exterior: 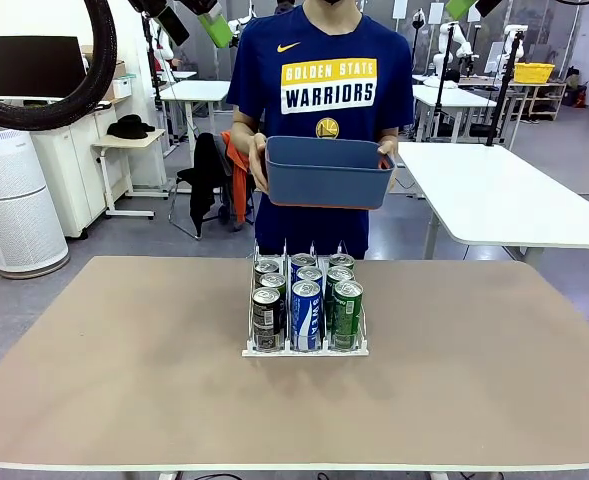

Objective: Fill the beverage cans into the dispenser.
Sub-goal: Place the picked Ionic drink in the line of the Automatic Can Dispenser with the same cans.

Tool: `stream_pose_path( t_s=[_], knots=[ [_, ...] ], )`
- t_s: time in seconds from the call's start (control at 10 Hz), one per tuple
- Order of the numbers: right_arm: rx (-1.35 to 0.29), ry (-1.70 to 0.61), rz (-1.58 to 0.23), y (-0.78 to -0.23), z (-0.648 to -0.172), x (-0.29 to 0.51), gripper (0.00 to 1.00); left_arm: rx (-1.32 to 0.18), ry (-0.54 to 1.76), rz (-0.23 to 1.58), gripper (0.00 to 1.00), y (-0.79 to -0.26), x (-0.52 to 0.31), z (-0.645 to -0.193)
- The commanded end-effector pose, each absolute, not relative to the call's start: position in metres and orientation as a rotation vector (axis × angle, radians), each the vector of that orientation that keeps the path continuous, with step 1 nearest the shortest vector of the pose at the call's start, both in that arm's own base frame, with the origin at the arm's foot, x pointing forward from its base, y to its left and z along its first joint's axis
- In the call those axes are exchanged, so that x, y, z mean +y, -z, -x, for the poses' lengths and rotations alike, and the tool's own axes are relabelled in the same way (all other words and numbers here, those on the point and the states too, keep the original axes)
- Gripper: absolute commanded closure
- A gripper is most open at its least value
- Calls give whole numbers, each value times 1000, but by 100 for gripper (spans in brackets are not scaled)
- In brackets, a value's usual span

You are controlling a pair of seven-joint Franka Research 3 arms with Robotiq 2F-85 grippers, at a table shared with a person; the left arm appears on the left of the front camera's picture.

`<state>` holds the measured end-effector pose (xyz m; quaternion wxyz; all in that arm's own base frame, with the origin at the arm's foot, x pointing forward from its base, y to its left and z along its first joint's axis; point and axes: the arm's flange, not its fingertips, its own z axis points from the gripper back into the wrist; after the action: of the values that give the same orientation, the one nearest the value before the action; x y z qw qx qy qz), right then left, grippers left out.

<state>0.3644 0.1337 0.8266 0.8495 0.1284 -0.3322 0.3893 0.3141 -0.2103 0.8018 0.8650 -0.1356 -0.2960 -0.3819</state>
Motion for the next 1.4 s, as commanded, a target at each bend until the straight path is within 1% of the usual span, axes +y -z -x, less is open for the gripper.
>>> stream_pose_path(
  t_s=[0.0, 1.3],
  knots=[
    [-700, -820, -270, -825, -364, 134, 0, -621, 800, 284, 0, -802, -210, -314],
    [-700, -820, -270, -825, -364, 134, 0, -621, 800, 284, 0, -802, -210, -314]
  ],
)
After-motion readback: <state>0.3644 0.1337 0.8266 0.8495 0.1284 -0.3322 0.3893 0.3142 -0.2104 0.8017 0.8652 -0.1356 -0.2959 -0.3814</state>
